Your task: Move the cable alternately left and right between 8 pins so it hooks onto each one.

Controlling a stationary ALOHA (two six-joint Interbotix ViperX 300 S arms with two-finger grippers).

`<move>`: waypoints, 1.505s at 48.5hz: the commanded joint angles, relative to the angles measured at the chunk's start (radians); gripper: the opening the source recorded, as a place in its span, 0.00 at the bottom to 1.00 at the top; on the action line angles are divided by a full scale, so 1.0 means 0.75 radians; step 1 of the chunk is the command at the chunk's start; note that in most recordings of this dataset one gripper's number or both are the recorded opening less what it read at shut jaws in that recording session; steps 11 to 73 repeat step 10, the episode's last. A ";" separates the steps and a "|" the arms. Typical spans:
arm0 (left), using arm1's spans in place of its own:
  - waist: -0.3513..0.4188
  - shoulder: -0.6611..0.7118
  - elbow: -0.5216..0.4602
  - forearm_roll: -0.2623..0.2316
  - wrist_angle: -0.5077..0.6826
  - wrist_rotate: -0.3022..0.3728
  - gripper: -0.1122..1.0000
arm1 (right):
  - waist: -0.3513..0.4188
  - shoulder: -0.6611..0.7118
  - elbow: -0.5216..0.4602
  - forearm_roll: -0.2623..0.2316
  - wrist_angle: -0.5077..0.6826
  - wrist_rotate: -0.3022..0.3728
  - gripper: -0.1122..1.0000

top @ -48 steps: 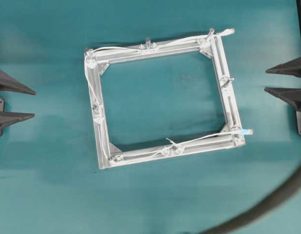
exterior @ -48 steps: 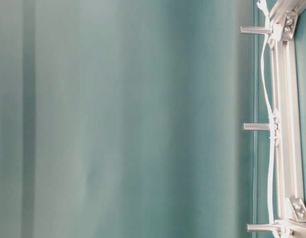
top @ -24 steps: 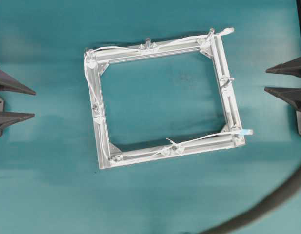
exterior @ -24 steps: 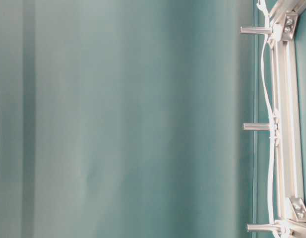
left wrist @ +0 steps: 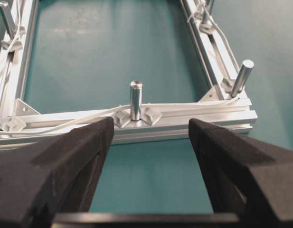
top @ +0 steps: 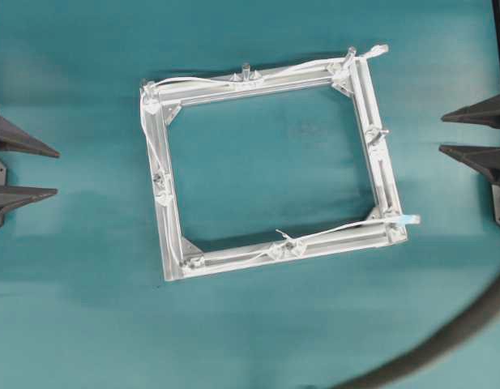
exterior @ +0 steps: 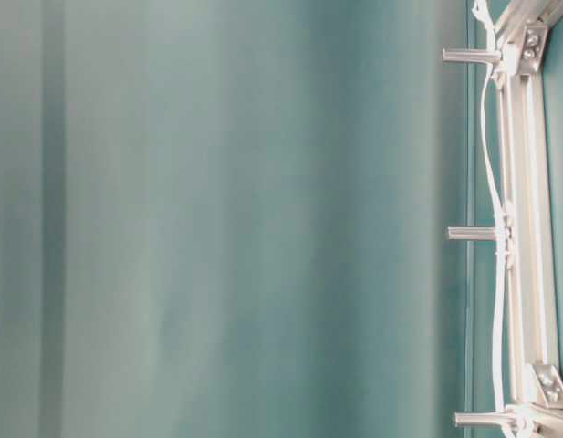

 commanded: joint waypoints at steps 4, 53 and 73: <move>-0.002 0.008 -0.014 0.000 -0.012 -0.006 0.77 | 0.000 0.008 -0.014 0.002 -0.006 0.002 0.62; -0.002 0.008 -0.016 0.000 -0.012 -0.008 0.77 | 0.002 0.008 -0.014 0.002 -0.006 0.002 0.62; -0.002 0.008 -0.016 0.000 -0.012 -0.008 0.77 | 0.002 0.008 -0.014 0.002 -0.006 0.002 0.62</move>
